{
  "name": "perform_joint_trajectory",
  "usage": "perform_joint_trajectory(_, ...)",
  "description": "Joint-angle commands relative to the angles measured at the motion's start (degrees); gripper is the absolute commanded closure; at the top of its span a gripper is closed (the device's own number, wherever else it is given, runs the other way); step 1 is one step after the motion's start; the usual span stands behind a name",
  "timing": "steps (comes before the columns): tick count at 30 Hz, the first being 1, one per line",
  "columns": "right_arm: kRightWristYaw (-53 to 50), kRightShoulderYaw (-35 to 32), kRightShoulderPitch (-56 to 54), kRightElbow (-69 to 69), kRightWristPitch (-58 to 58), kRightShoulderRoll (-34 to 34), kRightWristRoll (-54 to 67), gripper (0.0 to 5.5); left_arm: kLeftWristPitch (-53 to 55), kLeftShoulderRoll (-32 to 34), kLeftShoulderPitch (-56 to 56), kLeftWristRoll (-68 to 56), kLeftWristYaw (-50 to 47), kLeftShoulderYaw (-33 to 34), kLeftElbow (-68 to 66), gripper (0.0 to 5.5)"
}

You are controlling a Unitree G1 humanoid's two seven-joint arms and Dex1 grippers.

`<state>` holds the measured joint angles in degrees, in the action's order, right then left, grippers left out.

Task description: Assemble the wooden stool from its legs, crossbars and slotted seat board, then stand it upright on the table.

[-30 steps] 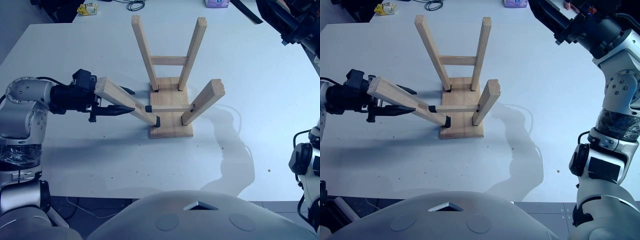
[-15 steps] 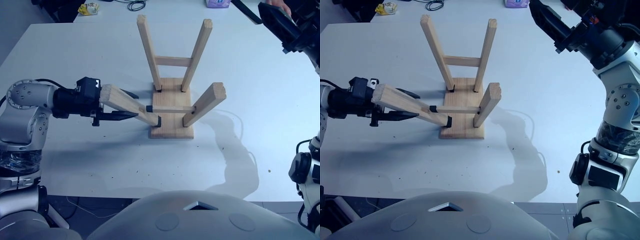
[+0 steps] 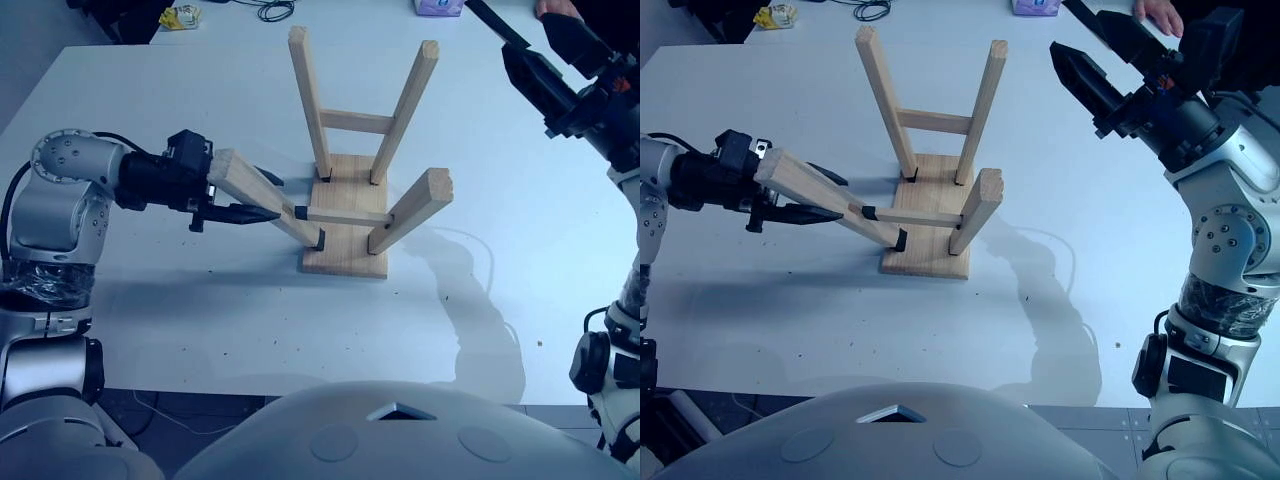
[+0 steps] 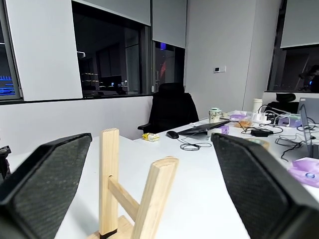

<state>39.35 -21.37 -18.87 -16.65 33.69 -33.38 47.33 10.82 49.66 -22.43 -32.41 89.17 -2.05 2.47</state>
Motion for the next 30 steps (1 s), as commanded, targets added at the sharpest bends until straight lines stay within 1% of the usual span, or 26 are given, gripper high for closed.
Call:
perform_joint_trajectory(1,-1.5,-1.1,2.0,-2.4,0.2,0.4,1.4,1.08,0.1,1.3,-1.1,3.1,1.6,-2.8,2.5,3.45)
perform_joint_trajectory(4,-2.7,-1.5,3.6,-4.1,0.2,1.3,2.1,1.08,1.1,0.8,-3.2,2.8,1.2,-3.7,3.4,3.45)
perform_joint_trajectory(7,-4.5,-2.1,6.0,-6.3,-0.2,2.5,2.9,1.08,3.1,0.0,-7.5,2.5,2.4,-5.6,1.0,3.45)
perform_joint_trajectory(11,-6.9,-2.4,8.7,-9.1,-0.7,4.1,3.6,1.08,4.8,-0.6,-13.8,2.6,3.3,-10.6,-5.3,3.45)
perform_joint_trajectory(15,-9.3,-2.6,11.5,-11.7,-1.4,5.7,4.1,1.08,2.4,-0.6,-17.8,3.8,3.3,-16.8,-9.6,3.45)
perform_joint_trajectory(19,-11.2,-2.9,14.3,-13.9,-2.4,6.9,4.5,1.08,0.5,-0.7,-19.9,4.1,3.3,-20.6,-11.2,3.45)
perform_joint_trajectory(26,-13.8,-1.9,16.2,-15.8,-3.6,8.3,4.6,1.08,-2.9,-1.9,-21.0,6.6,3.3,-24.6,-12.6,3.45)
perform_joint_trajectory(30,-14.9,1.2,15.5,-15.4,-4.4,9.8,3.0,1.08,-2.7,-3.7,-21.5,8.9,3.3,-27.0,-11.6,3.45)
